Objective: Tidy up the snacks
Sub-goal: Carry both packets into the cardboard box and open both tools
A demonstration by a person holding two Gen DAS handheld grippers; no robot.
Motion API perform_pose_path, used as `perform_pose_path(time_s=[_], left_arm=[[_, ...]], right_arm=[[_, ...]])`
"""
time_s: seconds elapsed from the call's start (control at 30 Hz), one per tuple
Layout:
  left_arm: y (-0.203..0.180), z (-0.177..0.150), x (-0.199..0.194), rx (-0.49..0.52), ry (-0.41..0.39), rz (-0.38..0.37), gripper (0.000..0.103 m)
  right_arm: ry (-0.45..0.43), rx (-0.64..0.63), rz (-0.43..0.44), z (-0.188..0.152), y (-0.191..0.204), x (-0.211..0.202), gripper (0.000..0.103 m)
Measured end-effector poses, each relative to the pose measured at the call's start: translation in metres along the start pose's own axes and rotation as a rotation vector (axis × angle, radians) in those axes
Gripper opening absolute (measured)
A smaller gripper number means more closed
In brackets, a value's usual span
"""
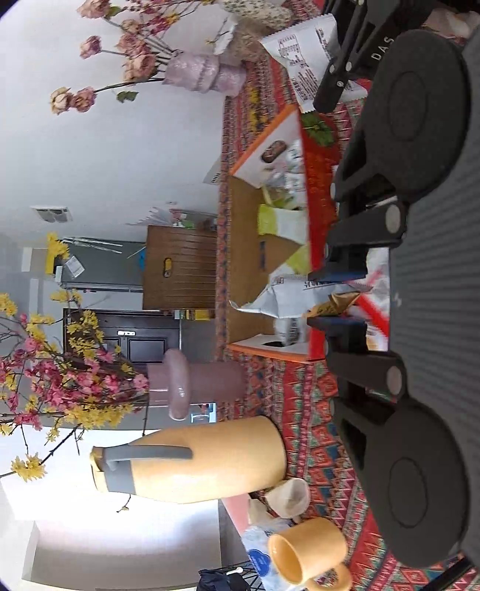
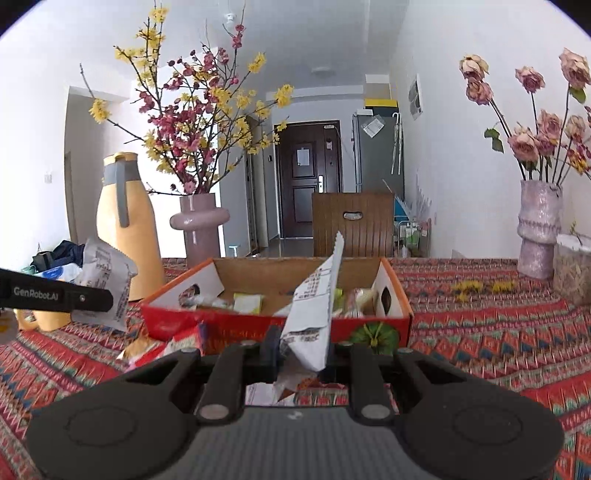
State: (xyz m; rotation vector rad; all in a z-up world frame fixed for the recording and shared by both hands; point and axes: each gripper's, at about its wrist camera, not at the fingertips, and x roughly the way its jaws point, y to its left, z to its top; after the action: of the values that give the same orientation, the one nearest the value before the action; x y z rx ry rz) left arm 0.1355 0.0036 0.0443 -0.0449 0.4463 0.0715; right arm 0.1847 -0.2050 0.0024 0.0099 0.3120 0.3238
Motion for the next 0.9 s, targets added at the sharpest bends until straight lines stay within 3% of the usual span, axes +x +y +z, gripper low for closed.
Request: perform_pose_path(time_s=[0.53, 0.73, 0.9], left_arm=[[0.016, 0.049, 0.085, -0.04, -0.006, 0.068, 0.019], [0.028, 0.041, 0.119, -0.074, 0.003, 0.086, 0.018], [0.03, 0.03, 0.137, -0.058, 0.033, 0.076, 0.018]], right_arm=[[0.019, -0.031, -0.021, 0.066, 0.006, 0.092, 0.017], [0.063, -0.024, -0.068, 0.064, 0.006, 0.14, 0.017], [0.083, -0.024, -0.088, 0.052, 0.002, 0.155, 0.017]])
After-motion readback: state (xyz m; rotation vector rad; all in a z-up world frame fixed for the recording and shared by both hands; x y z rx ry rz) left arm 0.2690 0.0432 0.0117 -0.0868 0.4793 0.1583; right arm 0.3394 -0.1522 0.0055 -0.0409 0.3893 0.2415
